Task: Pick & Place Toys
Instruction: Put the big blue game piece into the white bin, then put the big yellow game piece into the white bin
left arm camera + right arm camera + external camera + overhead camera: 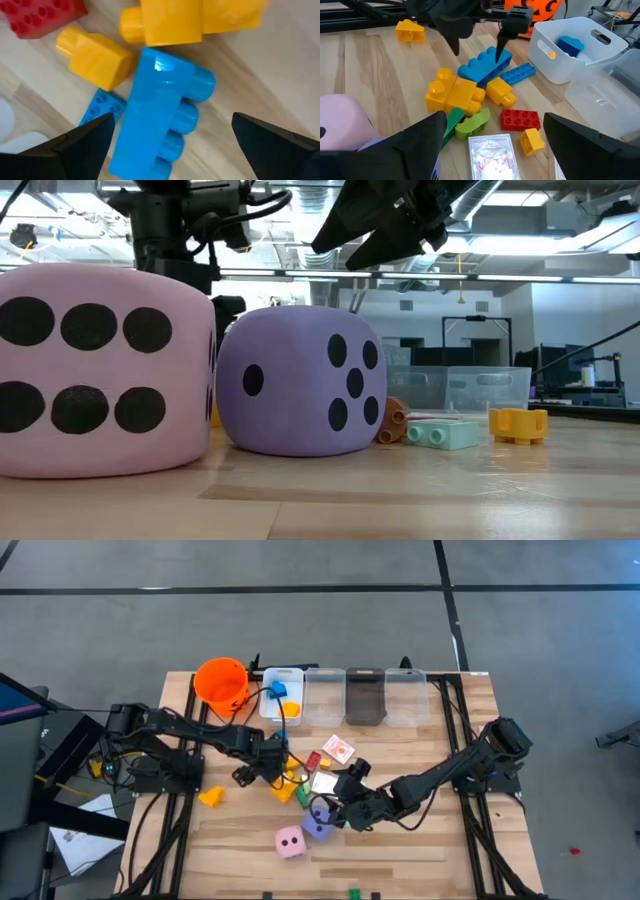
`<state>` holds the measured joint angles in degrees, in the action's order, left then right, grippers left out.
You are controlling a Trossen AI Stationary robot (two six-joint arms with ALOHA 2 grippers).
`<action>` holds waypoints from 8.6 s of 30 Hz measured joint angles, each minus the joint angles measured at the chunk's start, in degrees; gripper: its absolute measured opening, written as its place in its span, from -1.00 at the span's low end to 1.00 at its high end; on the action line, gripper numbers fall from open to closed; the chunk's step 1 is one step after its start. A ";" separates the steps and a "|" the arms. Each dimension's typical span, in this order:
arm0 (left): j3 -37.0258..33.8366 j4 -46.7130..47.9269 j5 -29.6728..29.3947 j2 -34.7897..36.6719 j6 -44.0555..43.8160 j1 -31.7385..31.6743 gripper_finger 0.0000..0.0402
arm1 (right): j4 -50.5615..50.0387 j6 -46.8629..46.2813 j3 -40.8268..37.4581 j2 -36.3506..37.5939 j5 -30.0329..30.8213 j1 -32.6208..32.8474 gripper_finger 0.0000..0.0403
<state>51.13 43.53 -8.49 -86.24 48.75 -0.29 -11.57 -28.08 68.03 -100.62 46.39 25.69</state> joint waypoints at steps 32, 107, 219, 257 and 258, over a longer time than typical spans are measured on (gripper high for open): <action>-4.10 -5.53 7.43 -0.50 8.46 -8.42 0.99 | 3.62 -1.95 -4.61 0.00 -0.20 -1.02 0.64; -12.66 -12.20 7.39 2.67 -0.96 -9.40 0.97 | 4.30 -1.49 -4.59 0.00 -1.38 -0.72 0.64; -12.55 -29.89 12.17 19.87 -37.01 -0.80 0.67 | 5.97 -1.92 -4.57 0.02 -1.42 -0.59 0.64; -12.44 -25.27 10.30 3.32 -40.46 15.20 0.24 | 5.32 -1.95 -4.59 0.02 -1.42 -0.59 0.64; -12.44 -25.27 10.32 3.32 -40.53 15.44 0.21 | 5.33 -1.95 -4.59 0.02 -1.42 -0.59 0.64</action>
<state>38.70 18.26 1.83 -82.91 8.23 15.15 -6.24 -30.02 63.44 -100.60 44.97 25.10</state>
